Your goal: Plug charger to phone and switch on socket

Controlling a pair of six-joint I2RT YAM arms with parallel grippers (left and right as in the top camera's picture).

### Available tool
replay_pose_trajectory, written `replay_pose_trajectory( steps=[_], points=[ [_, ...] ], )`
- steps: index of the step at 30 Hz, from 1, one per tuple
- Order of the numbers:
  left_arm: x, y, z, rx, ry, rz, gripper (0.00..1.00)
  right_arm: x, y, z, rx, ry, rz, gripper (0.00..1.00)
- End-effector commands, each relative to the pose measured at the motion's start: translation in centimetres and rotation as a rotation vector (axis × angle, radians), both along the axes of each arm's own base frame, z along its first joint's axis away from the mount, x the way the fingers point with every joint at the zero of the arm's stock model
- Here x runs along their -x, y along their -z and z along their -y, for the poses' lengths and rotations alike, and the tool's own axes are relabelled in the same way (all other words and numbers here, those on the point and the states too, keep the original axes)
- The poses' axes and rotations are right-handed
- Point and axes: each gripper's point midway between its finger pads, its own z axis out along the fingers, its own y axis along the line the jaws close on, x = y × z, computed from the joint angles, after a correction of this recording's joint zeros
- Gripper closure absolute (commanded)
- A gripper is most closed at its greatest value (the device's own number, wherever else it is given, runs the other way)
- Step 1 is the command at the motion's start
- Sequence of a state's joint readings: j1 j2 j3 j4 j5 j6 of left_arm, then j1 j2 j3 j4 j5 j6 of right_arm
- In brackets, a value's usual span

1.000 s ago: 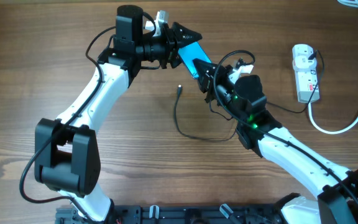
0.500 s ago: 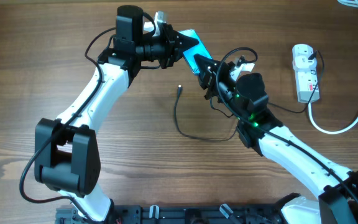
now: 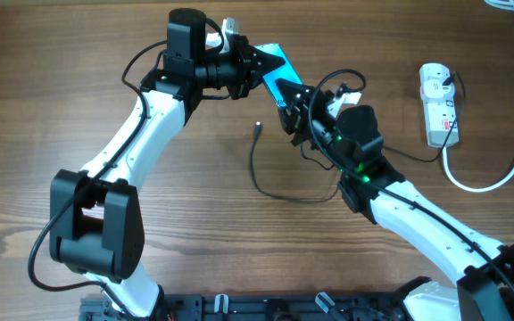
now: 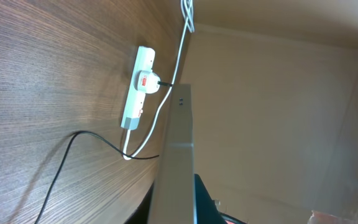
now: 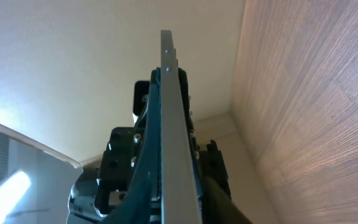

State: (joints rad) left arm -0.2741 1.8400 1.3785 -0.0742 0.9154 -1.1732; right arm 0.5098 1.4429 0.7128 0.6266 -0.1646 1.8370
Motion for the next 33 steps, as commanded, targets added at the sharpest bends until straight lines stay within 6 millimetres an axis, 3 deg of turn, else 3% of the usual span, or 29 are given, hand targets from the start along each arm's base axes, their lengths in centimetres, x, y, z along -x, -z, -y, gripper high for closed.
replay_pose_trajectory(
  steps=[1,6,15,26,30,33],
  points=[
    [0.3,-1.7,0.2,-0.009,0.034,0.107,0.96,0.1,-0.4,-0.4,-0.008,-0.021,0.005,0.58],
    [0.6,0.5,-1.4,-0.095,0.046,0.109,0.96,0.0,1.3,0.2,0.062,-0.015,-0.029,0.49],
    [1.1,3.9,-7.4,-0.232,0.051,0.095,0.96,0.4,7.1,3.0,0.521,-0.100,0.028,0.32],
    [3.6,0.0,-10.1,0.023,0.221,0.263,0.96,5.0,11.2,2.0,0.842,-0.520,0.223,0.20],
    [5.5,0.6,-10.6,0.030,0.257,0.254,0.96,6.2,12.7,2.8,0.902,-0.582,0.197,0.23],
    [7.5,1.2,-10.7,0.018,0.306,0.272,0.96,6.5,12.8,4.6,0.945,-0.587,0.179,0.27]
  ],
)
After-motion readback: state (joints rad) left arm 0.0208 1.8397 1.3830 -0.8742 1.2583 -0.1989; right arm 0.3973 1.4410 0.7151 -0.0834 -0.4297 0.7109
